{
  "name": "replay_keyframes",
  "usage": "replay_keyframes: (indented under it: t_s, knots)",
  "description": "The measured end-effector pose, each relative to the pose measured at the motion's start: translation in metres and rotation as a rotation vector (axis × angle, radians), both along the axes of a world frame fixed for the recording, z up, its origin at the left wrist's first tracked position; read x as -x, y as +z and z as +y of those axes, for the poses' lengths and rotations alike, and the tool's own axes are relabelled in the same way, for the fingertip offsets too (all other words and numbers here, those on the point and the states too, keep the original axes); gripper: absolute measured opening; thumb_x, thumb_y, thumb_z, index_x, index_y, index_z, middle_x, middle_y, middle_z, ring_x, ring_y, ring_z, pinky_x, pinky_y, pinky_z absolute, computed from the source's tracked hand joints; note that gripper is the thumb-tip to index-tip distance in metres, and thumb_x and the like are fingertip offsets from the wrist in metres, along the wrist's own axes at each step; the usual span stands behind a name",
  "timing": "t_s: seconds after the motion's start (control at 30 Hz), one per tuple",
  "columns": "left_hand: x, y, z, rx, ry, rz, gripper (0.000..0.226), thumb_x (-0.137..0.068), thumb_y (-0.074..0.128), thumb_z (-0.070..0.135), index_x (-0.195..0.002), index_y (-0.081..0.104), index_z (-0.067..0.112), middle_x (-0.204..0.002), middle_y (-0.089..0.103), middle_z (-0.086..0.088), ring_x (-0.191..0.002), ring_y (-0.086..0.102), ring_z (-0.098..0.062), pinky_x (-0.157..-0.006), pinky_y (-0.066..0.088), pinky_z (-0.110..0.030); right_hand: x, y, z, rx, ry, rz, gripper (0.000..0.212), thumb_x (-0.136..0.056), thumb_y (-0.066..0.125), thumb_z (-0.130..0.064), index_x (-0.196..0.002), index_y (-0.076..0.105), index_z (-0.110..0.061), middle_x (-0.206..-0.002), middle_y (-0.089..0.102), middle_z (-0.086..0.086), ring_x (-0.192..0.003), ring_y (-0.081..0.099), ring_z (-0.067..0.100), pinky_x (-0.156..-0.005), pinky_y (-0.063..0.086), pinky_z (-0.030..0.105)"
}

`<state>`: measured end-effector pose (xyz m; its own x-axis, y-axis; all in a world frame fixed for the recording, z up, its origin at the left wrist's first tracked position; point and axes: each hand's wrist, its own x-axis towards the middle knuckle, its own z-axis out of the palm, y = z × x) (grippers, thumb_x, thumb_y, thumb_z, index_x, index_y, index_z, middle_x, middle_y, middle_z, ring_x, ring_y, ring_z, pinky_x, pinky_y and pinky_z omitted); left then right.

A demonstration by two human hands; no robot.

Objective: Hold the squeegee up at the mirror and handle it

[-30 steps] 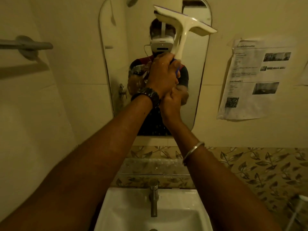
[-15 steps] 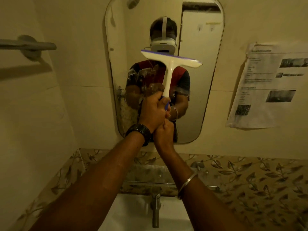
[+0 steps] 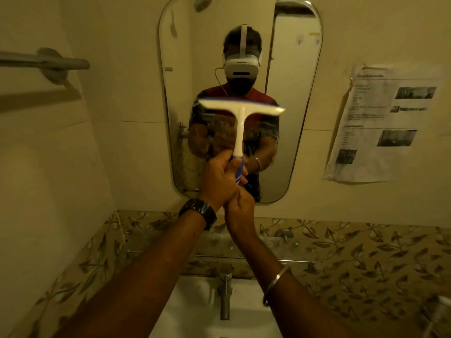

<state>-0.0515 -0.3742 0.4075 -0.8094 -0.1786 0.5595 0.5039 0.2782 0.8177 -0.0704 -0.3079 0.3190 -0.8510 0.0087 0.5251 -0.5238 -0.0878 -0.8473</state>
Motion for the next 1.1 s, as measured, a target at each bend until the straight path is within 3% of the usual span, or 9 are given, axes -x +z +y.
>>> replay_keyframes:
  t_s: [0.2,0.3,0.43,0.63,0.8,0.9,1.1]
  knots:
    - [0.015,0.074,-0.008,0.034,0.046,0.164,0.026,-0.107,0.052,0.023,-0.114,0.065,0.001,-0.087,0.071,-0.014,-0.069,0.070,-0.021,-0.065,0.063,-0.033,0.032,0.075,-0.013,0.029,0.007,0.086,0.035,-0.103,0.044,-0.013,-0.071,0.055,-0.022,-0.069,0.057,0.007,-0.061,0.051,0.021,-0.057,0.044,0.035]
    - [0.025,0.091,-0.015,0.046,0.072,0.166,0.027,-0.107,0.052,0.022,-0.114,0.065,-0.001,-0.090,0.071,-0.020,-0.069,0.068,-0.021,-0.064,0.064,-0.036,0.047,0.089,-0.024,0.023,0.006,0.092,0.035,-0.103,0.044,-0.012,-0.070,0.054,-0.017,-0.065,0.054,0.006,-0.058,0.047,0.022,-0.055,0.041,0.033]
    - [0.032,0.083,-0.022,0.014,0.079,0.121,0.024,-0.107,0.053,0.021,-0.114,0.066,0.002,-0.088,0.071,-0.018,-0.069,0.068,-0.021,-0.066,0.065,-0.042,0.049,0.083,-0.032,0.026,0.012,0.084,0.041,-0.102,0.044,-0.007,-0.063,0.048,-0.018,-0.059,0.049,0.002,-0.053,0.041,0.016,-0.050,0.035,0.029]
    - [0.030,0.035,-0.027,-0.063,0.068,0.049,0.015,-0.108,0.052,0.016,-0.105,0.064,0.008,-0.081,0.067,-0.011,-0.060,0.065,-0.010,-0.058,0.060,-0.025,0.047,0.035,-0.035,-0.048,0.005,-0.013,0.043,-0.104,0.045,-0.011,-0.063,0.051,-0.024,-0.058,0.053,-0.001,-0.052,0.046,0.018,-0.051,0.040,0.037]
    - [0.025,-0.009,-0.030,-0.090,0.081,-0.036,0.016,-0.107,0.054,0.019,-0.102,0.067,0.012,-0.081,0.070,-0.011,-0.064,0.067,-0.020,-0.065,0.064,-0.041,0.040,-0.009,-0.033,-0.132,-0.034,-0.073,0.044,-0.105,0.046,-0.014,-0.062,0.051,-0.023,-0.058,0.052,0.000,-0.052,0.046,0.015,-0.052,0.038,0.036]
    - [0.015,-0.021,-0.029,-0.107,0.079,-0.078,0.018,-0.107,0.054,0.019,-0.104,0.067,0.009,-0.082,0.071,-0.013,-0.066,0.069,-0.024,-0.068,0.063,-0.044,0.029,-0.022,-0.029,-0.169,-0.038,-0.077,0.042,-0.106,0.045,-0.016,-0.064,0.051,-0.022,-0.059,0.053,0.000,-0.053,0.047,0.014,-0.053,0.040,0.037]
    - [-0.003,0.025,-0.029,-0.142,0.000,0.055,0.020,-0.109,0.050,0.019,-0.102,0.066,0.009,-0.079,0.070,-0.009,-0.063,0.067,-0.024,-0.064,0.062,-0.041,0.005,0.032,-0.026,-0.148,-0.072,0.103,0.039,-0.106,0.040,-0.024,-0.068,0.050,-0.029,-0.064,0.055,0.004,-0.055,0.048,0.015,-0.052,0.042,0.042]
